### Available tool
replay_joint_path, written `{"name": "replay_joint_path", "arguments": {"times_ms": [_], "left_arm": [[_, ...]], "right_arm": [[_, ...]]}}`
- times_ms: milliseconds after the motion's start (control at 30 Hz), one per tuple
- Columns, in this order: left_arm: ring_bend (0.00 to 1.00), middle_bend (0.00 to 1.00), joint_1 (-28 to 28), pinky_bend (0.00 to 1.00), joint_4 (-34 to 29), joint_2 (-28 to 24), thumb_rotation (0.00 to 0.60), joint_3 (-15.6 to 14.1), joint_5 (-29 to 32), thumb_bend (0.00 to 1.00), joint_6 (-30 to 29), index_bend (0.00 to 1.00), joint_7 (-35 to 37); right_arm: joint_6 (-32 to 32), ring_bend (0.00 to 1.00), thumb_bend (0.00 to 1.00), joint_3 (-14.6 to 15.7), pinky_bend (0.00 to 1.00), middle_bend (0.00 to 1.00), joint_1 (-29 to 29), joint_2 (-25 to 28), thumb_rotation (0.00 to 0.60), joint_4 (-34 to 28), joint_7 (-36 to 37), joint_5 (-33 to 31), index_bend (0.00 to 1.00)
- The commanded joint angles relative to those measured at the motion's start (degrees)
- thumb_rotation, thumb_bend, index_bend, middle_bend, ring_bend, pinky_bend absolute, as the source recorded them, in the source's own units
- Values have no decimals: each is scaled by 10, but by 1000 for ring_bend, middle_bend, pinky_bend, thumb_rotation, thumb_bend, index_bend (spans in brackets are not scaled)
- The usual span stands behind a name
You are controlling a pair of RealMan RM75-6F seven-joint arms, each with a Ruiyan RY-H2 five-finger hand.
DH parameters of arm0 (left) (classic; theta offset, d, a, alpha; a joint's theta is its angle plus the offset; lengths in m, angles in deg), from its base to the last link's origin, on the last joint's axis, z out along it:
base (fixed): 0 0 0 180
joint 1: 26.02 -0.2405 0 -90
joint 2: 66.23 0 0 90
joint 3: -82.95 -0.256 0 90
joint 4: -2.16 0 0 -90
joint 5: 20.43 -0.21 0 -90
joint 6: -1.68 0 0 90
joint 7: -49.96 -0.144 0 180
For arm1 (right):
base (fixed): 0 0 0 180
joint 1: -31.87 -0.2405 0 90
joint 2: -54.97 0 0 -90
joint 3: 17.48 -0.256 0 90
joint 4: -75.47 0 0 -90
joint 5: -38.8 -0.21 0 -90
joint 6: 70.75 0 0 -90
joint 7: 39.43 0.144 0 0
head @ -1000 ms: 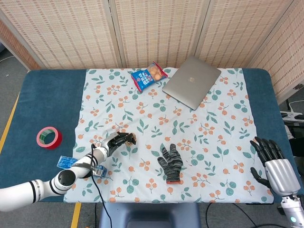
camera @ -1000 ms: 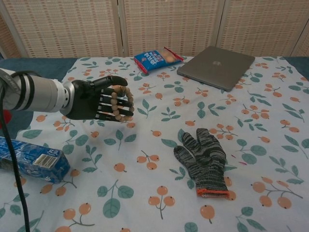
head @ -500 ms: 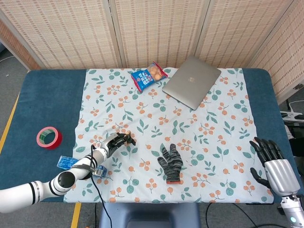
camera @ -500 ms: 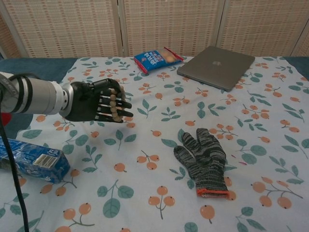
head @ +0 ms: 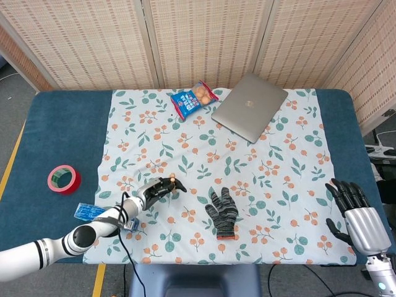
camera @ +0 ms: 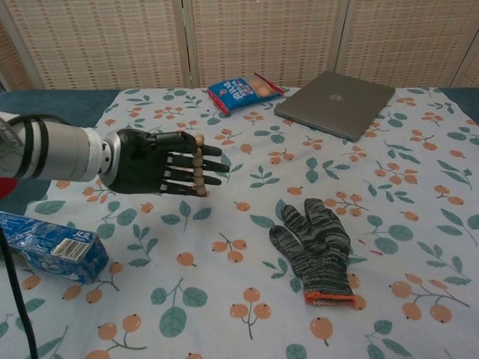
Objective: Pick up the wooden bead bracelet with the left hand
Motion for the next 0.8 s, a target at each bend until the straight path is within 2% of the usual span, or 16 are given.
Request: {"name": "replay_joint_path", "arguments": {"times_ms": [33,300,400,500,633,800], "left_arm": [[72,313,-9,17,2,1,600,14,-21,1000,24,394,7],[48,284,-13,16,5,1,600,12,-47,1000,35,393,8],[48,282,-22,16,1,7,600,15,-62,981,15,370,5],[48,281,-28,16,-4,11,600,19,-69,861,4,354,6],[51,284,-31,19,-5,10,600,15,-80,569,-2,407,4],[54,288,-32,19,-11,9,599,10,-82,500,-12,461,10]], "right_arm": [[0,0,298,0,0,0,0,0,599,0,0,-1,0],[-2,0,299,-1,0,0,1,2,599,0,6,-2,0],[-1,0,298,-1,0,0,1,3,600,-1,6,-3,0],[-1,0,298,-1,0,0,1,3,599,-1,6,-3,0],[1,0,298,0,0,0,1,3,599,-2,4,-2,0],[0,0,298,0,0,0,1,4,599,-4,3,-2,0]]}}
